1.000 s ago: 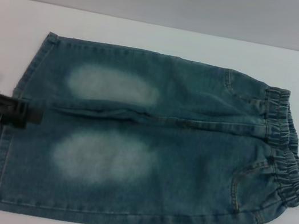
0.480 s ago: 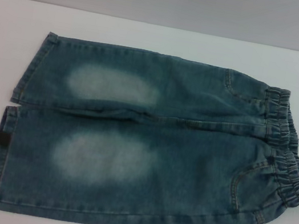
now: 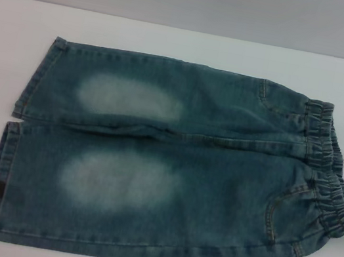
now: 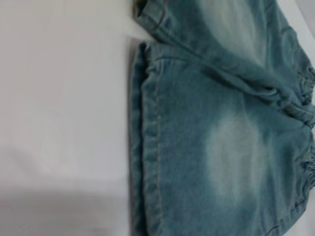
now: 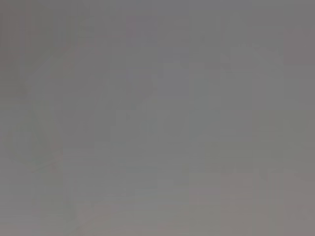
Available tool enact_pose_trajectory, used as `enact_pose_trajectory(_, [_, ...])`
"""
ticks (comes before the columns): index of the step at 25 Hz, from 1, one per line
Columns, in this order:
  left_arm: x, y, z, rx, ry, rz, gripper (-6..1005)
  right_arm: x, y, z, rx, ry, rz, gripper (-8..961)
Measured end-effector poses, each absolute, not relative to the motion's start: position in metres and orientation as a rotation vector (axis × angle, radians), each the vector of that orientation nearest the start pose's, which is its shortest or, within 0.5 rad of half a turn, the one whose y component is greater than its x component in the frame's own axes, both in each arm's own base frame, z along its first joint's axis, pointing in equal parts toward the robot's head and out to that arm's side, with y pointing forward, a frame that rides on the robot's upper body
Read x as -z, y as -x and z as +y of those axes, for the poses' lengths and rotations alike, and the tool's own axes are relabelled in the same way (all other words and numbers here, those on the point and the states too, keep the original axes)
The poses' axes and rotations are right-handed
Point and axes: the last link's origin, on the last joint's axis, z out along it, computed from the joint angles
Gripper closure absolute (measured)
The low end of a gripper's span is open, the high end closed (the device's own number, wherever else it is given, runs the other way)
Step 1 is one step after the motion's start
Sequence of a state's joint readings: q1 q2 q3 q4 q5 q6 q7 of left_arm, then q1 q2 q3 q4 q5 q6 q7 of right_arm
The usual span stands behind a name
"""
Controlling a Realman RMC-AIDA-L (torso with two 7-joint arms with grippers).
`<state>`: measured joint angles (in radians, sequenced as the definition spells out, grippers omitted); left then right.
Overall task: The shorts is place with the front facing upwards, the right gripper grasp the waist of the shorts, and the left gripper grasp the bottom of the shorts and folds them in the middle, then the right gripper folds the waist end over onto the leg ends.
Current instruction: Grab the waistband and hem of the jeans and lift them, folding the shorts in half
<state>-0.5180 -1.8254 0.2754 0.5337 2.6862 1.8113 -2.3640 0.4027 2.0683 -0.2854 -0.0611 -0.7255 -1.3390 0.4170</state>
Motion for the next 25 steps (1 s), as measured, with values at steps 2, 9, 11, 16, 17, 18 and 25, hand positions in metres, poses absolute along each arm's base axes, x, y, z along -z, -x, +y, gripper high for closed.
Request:
enact_pose_trajectory(2, [-0.086,0.364,0.267,-0.254,-2.136,2.338,296,-0.083,-0.387,0.301,-0.845,1.053,0.630,288])
enact_pose_trajectory(9, [-0.081,0.365,0.264,-0.180,-2.164,2.303,339,-0.081,-0.383,0.305,-0.854,1.080,0.623,289])
enact_pose_trajectory(11, [-0.081,0.365,0.264,-0.169,-2.168,2.305,352,-0.080,-0.382,0.306,-0.855,1.085,0.623,289])
enact_pose_trajectory(16, [-0.083,0.369,0.263,-0.157,-2.171,2.323,376,-0.080,-0.382,0.306,-0.855,1.085,0.625,289])
enact_pose_trajectory(17, [-0.084,0.369,0.263,-0.156,-2.171,2.324,375,-0.080,-0.382,0.305,-0.854,1.085,0.625,288])
enact_pose_trajectory(18, [-0.084,0.370,0.263,-0.156,-2.173,2.328,375,-0.080,-0.382,0.305,-0.855,1.085,0.626,288])
enact_pose_trajectory(25, [-0.083,0.374,0.259,-0.145,-2.175,2.340,383,-0.079,-0.382,0.305,-0.856,1.086,0.629,288])
